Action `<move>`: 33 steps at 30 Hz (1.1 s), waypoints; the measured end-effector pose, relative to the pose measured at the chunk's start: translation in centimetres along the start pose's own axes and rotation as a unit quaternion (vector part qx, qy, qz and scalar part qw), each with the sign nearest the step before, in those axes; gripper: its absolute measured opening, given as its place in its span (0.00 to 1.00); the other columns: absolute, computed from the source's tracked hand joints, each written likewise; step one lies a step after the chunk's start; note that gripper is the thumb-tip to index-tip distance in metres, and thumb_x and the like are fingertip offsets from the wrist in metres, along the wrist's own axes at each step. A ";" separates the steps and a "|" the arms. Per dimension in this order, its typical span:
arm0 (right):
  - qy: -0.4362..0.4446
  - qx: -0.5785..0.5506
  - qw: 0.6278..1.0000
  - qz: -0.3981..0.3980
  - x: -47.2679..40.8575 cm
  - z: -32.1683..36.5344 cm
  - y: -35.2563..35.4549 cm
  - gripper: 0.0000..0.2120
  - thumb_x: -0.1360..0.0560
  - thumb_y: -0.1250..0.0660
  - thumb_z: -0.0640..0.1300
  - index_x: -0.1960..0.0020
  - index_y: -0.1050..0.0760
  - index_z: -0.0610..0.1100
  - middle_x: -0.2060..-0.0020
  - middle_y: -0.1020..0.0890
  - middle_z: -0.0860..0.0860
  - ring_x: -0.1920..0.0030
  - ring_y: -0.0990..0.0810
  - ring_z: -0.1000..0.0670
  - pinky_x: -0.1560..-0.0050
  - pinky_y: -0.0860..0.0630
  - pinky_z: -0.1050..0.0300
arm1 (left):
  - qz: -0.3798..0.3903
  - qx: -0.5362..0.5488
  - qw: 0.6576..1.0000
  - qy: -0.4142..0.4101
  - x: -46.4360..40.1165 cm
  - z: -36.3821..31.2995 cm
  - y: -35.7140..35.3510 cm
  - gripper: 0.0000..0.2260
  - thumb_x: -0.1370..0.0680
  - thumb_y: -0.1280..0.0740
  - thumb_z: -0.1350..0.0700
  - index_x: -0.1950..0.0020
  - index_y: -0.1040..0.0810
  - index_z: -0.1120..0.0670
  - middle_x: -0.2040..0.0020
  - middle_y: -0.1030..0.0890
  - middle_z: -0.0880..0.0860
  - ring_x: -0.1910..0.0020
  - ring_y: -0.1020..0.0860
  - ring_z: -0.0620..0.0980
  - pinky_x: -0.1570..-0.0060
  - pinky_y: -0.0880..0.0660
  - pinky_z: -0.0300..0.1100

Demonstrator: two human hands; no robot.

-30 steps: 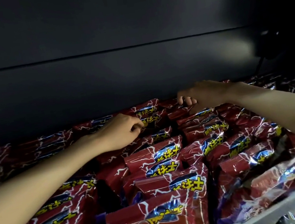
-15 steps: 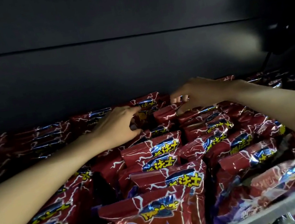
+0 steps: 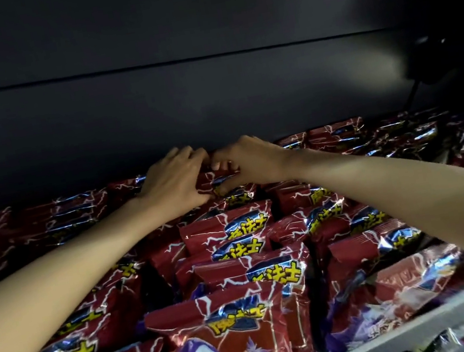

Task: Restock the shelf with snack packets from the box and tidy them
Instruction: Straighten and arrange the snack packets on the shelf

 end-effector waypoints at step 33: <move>-0.097 0.028 0.993 0.068 13.2 -20.1 6.0 0.07 0.26 0.31 0.48 0.48 0.20 0.49 0.56 0.17 0.55 0.56 0.19 0.55 0.50 0.23 0.55 | 0.189 0.191 0.955 -0.126 -3.3 -14.8 -3.8 0.22 0.22 0.42 0.39 0.30 0.31 0.44 0.33 0.32 0.43 0.38 0.32 0.39 0.39 0.36 0.34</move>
Point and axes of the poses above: each hand's wrist, its own x-axis away from the middle knuckle, its own y-axis out of the back of the hand, z = x × y, the point moved 10 cm from there along -x, towards the middle knuckle
